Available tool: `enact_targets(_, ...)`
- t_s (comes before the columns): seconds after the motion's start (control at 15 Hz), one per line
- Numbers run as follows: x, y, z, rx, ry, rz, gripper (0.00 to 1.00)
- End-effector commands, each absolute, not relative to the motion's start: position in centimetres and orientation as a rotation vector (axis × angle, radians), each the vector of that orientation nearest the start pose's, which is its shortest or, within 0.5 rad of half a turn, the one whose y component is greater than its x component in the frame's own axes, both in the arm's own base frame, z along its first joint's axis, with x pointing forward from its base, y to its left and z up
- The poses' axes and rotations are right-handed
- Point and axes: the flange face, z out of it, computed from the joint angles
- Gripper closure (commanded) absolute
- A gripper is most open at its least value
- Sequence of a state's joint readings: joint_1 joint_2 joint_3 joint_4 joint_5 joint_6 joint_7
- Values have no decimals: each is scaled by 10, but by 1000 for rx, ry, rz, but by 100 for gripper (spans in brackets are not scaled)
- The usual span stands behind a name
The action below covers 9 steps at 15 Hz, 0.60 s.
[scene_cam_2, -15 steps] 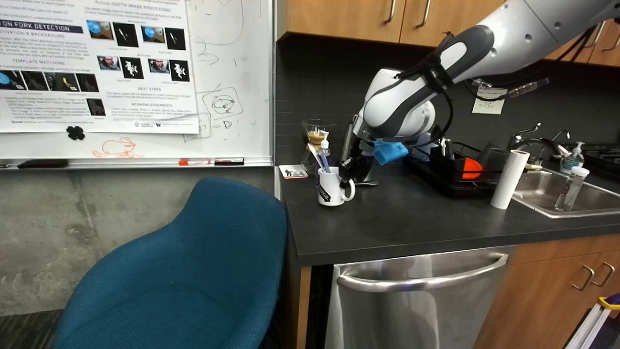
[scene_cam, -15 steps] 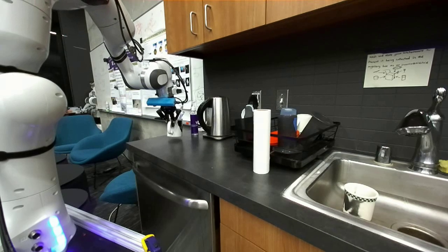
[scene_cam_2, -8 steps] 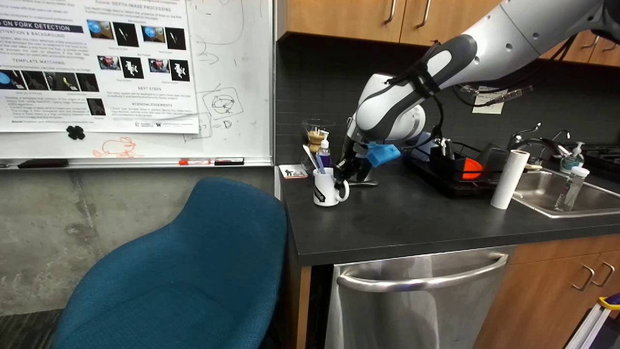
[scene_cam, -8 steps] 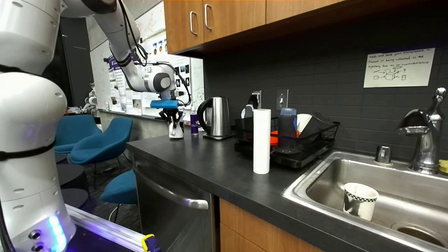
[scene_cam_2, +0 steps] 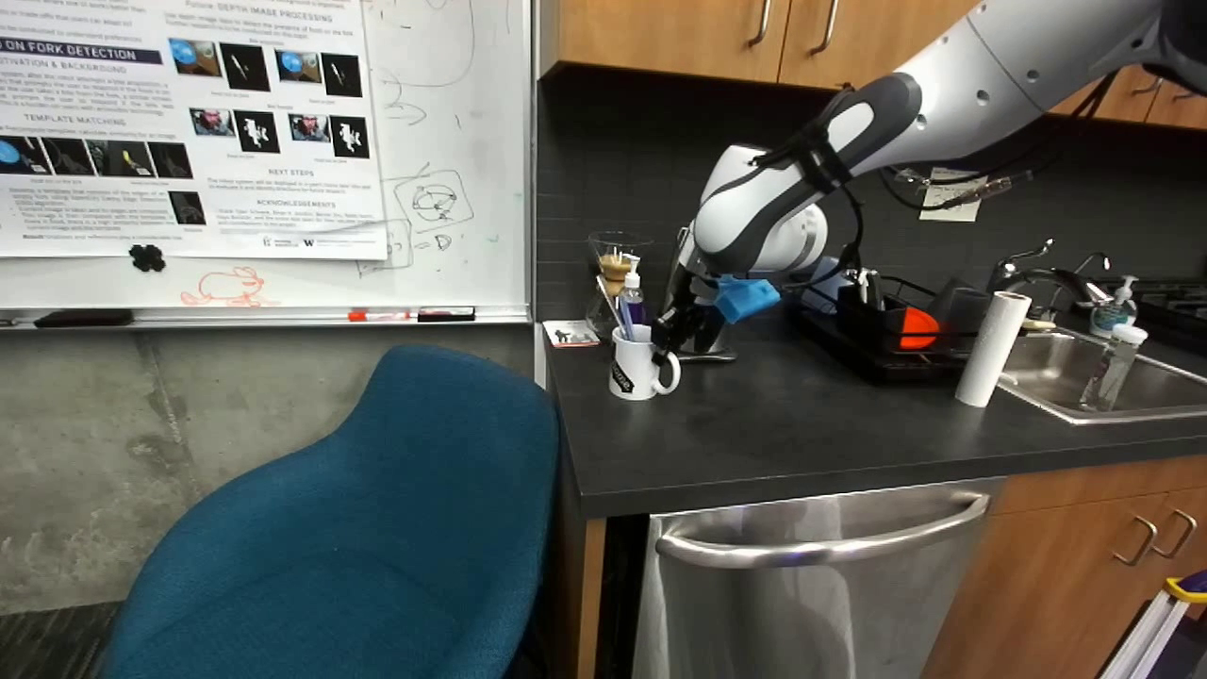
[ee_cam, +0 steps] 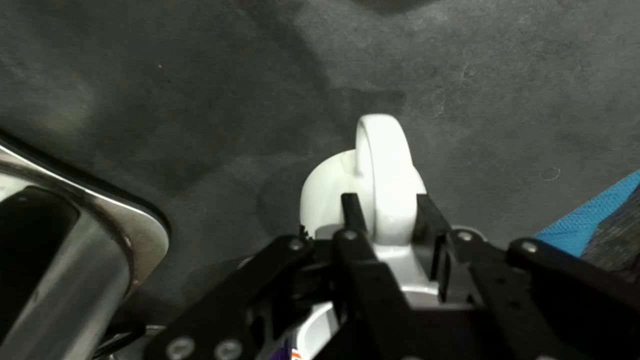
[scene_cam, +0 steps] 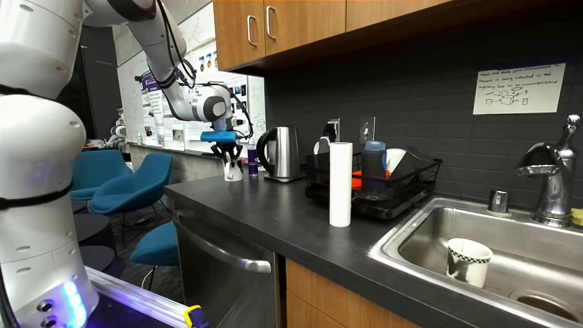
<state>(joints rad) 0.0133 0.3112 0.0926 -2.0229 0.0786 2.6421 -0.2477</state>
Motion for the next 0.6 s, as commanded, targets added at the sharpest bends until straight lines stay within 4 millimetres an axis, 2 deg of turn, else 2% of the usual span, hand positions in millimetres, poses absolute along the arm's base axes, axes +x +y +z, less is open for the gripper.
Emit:
enact_targets(0.0,619,54,333,-3013,-439,-487,38)
enact_targets(0.33,601,48,334,-2999,-464,-448,5)
enact_targets(0.4,594,47,335,-2996,-476,-436,1)
enact_targets(0.53,582,46,337,-2988,-499,-417,0)
